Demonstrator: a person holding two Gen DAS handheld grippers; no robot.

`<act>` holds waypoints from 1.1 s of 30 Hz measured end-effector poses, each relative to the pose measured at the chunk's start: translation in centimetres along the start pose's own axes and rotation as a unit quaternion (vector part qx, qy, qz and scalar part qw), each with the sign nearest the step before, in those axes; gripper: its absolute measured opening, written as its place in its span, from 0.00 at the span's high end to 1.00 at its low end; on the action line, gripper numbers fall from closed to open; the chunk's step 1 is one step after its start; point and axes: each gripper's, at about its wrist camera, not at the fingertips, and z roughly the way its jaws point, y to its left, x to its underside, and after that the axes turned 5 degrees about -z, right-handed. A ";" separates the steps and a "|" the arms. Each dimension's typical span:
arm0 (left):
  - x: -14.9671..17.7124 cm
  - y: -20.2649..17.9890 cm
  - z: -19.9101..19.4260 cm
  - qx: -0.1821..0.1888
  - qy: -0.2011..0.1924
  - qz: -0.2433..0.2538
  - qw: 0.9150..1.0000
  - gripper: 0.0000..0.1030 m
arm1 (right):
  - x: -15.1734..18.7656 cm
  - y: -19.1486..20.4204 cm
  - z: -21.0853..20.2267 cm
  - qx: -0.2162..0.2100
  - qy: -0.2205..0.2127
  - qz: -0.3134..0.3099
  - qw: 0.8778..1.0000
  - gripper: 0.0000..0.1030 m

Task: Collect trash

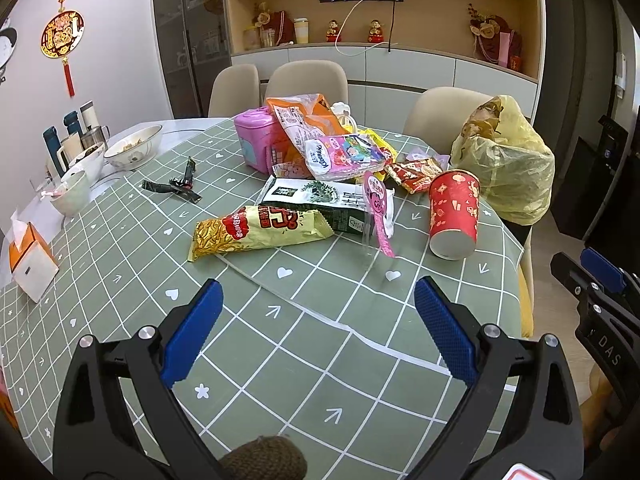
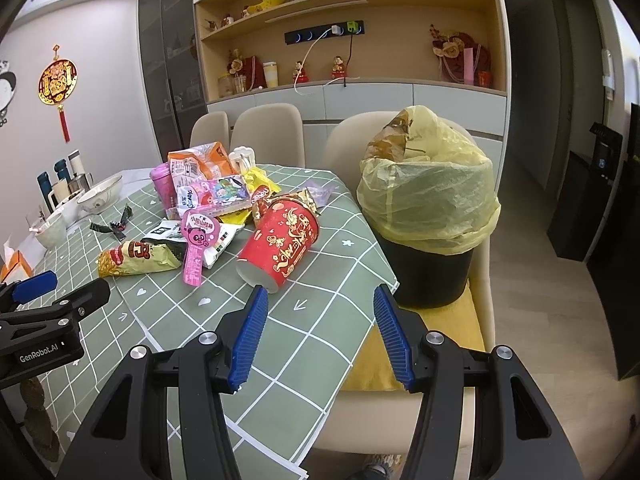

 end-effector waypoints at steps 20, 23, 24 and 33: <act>-0.1 -0.3 -0.1 0.002 -0.003 0.002 1.000 0.11 | -0.1 -0.1 -0.2 0.001 -0.003 0.002 1.000 0.49; -0.1 -0.2 -0.3 0.002 -0.006 0.003 1.000 0.11 | -0.2 -0.1 -0.2 0.001 -0.004 0.001 1.000 0.49; -0.1 -0.2 -0.3 0.002 -0.007 0.003 1.000 0.11 | -0.3 -0.1 -0.2 0.001 -0.005 0.001 1.000 0.49; -0.2 -0.2 -0.5 0.004 -0.011 0.004 1.000 0.11 | -0.2 -0.1 -0.3 0.002 -0.005 0.001 1.000 0.49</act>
